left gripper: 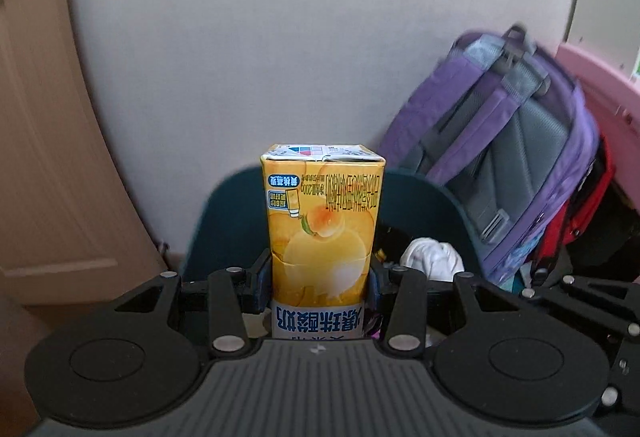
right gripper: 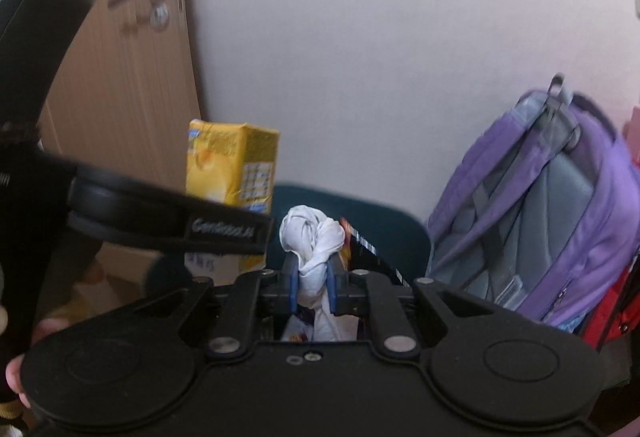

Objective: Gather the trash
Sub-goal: 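Open the left tool over the wastebasket while the right tool releases the cloth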

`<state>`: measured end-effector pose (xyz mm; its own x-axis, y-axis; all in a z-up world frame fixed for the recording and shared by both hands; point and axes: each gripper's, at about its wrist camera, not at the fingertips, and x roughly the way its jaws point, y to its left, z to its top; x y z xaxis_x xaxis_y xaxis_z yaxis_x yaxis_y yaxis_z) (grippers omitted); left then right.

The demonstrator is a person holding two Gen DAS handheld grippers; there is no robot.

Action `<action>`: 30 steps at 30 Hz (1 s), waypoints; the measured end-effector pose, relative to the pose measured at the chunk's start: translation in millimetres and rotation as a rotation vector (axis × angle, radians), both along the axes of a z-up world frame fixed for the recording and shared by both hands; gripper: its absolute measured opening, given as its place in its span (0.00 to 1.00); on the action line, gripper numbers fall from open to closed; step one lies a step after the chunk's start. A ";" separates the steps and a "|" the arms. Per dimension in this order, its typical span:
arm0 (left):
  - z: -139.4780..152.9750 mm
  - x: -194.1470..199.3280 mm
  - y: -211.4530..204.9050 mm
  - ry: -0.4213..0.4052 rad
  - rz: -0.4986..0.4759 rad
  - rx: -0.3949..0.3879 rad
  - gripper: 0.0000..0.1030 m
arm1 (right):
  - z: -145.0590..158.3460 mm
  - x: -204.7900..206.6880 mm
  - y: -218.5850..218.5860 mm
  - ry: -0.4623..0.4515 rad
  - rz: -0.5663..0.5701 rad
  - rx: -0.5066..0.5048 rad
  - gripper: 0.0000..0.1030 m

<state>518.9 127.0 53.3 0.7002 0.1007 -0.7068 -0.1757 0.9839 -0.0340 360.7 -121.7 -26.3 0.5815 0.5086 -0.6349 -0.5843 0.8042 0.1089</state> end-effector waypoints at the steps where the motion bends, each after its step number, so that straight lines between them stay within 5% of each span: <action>1: -5.9 4.2 -0.4 0.016 -0.002 -0.004 0.42 | -6.4 2.1 1.7 0.013 0.004 -0.012 0.13; 16: -58.4 42.3 -0.1 0.194 -0.009 -0.025 0.44 | -47.4 10.4 13.0 0.061 0.038 -0.137 0.22; 22: -49.0 34.4 -0.4 0.147 -0.007 -0.027 0.63 | -44.1 6.1 15.9 0.038 0.047 -0.158 0.35; 30: -19.3 5.1 -5.2 0.099 -0.014 -0.020 0.63 | -15.9 -15.7 10.8 -0.008 0.039 -0.138 0.50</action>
<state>524.1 121.8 34.1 0.6281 0.0768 -0.7743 -0.1654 0.9856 -0.0364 345.0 -110.9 -42.3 0.5682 0.4390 -0.6960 -0.6159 0.7878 -0.0060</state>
